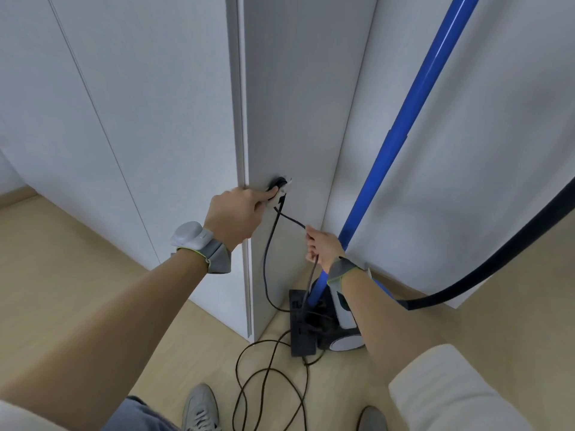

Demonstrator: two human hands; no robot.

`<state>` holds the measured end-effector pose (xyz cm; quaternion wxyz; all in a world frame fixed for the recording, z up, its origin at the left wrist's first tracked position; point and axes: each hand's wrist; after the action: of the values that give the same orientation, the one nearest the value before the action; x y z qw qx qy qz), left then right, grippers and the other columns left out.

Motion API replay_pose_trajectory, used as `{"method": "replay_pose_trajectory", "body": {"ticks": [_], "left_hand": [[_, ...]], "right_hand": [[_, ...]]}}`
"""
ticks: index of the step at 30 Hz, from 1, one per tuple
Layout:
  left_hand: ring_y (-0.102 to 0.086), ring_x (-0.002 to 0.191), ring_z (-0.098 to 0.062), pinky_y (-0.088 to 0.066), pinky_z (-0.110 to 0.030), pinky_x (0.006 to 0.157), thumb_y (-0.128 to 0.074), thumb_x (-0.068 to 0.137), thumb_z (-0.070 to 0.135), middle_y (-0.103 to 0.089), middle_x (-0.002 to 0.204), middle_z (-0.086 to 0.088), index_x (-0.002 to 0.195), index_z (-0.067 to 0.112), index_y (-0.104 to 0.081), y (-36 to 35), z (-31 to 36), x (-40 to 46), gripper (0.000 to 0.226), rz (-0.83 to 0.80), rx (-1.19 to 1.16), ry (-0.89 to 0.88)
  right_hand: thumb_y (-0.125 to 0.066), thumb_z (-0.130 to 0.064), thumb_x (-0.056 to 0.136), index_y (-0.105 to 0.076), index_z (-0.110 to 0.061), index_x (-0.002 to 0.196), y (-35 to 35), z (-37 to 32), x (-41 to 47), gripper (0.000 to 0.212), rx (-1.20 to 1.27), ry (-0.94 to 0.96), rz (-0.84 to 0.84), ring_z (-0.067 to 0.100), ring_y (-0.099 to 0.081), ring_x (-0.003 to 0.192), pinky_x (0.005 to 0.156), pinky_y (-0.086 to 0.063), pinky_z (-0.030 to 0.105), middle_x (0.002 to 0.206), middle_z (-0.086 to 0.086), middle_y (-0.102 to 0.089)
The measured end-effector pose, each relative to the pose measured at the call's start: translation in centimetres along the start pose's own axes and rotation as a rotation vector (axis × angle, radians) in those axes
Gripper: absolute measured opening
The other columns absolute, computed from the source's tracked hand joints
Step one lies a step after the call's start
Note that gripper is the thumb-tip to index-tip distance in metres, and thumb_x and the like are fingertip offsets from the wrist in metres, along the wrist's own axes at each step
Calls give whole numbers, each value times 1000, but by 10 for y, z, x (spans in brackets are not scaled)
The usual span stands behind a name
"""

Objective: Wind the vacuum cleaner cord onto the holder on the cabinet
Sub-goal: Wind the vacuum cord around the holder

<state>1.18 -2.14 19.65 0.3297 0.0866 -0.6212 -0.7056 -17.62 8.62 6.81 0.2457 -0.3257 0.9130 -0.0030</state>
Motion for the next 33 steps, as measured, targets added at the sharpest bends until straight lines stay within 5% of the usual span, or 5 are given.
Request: {"method": "replay_pose_trajectory", "body": {"ticks": [5, 13, 20, 27, 33], "left_hand": [[-65, 63, -26, -58, -38, 71, -33, 101, 26, -56, 63, 3, 137, 52, -53, 1, 0, 1, 49, -8, -25, 12], [-66, 62, -28, -58, -39, 69, -32, 98, 20, -58, 68, 1, 142, 53, -45, 1, -1, 0, 56, 13, -44, -4], [-66, 60, -28, -59, -39, 69, -30, 99, 21, -66, 70, -6, 149, 55, -31, -1, 4, 5, 61, -22, 5, 16], [-66, 57, -28, -59, -40, 70, -29, 98, 20, -67, 68, -6, 146, 54, -37, 2, 7, 4, 59, -20, -25, 20], [-64, 42, -15, -59, -32, 65, -26, 98, 21, -66, 53, 0, 140, 56, -39, 2, 5, 2, 57, -37, -19, 30]], "right_hand": [[-52, -18, 104, -53, -8, 73, -13, -53, 22, 33, 67, -40, 64, 7, -33, 26, 33, -35, 14, 52, -1, -47], [-45, -7, 104, -50, -9, 73, -37, -123, 31, 31, 187, 46, 54, 3, -34, 21, 31, -38, 11, 34, -2, -50], [-45, -7, 102, -49, -12, 78, -52, -158, 9, 24, 131, 141, 44, 6, -30, 22, 31, -33, 10, 67, 5, -50], [-38, -7, 100, -55, -6, 95, -72, -174, -42, 18, -180, 197, -90, 7, -26, 24, 33, -29, 11, 59, 3, -48], [-48, -7, 95, -65, 0, 92, -81, -142, -68, 19, -527, 399, -81, 15, -37, 32, 39, -43, 22, 58, 8, -53]]}}
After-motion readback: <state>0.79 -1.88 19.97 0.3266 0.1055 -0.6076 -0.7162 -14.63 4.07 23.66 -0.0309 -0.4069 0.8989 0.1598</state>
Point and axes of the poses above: each hand's wrist, its own x-axis towards the middle knuckle, its own y-axis out of the back of the hand, z = x × y
